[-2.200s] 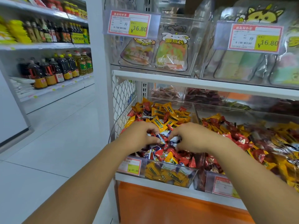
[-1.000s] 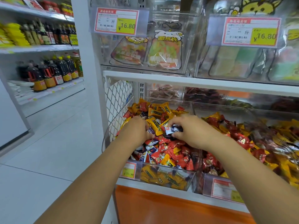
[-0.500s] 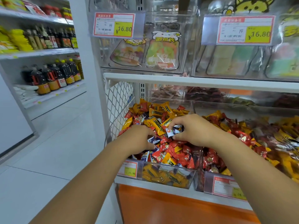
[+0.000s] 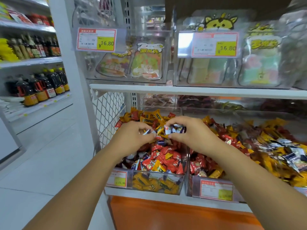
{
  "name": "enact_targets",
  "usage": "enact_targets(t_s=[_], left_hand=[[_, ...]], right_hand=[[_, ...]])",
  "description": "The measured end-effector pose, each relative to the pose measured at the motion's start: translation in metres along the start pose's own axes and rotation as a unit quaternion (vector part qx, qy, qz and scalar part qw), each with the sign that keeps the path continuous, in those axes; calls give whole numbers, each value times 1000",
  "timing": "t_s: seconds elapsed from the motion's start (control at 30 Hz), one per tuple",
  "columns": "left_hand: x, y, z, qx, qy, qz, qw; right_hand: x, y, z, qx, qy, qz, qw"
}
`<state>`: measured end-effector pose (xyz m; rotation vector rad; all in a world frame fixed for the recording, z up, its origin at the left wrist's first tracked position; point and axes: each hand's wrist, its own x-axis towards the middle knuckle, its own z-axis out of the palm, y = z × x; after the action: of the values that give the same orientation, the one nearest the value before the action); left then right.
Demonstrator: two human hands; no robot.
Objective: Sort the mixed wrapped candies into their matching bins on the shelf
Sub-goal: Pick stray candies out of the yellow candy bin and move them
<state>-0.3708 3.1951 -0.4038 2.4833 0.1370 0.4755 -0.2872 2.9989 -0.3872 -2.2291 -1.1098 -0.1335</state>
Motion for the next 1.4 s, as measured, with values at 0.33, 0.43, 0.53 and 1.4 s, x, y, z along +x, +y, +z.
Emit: enact_targets(t_s=[0.33,0.43,0.53,1.4], left_hand=[[23,123,68,-108,-24,112,987],[38,160,108,-115,-48,136,983],[52,192,145,-124,-70,137,980],[33,143,81,-12,-114,161,980]], right_hand=[[-71,74,-97,-42,99,128,986],[-98,104,-124,-54,131,166,976],[-127,133,-145,-70,160,209,962],[-117,99,-138,-65,126,144,979]])
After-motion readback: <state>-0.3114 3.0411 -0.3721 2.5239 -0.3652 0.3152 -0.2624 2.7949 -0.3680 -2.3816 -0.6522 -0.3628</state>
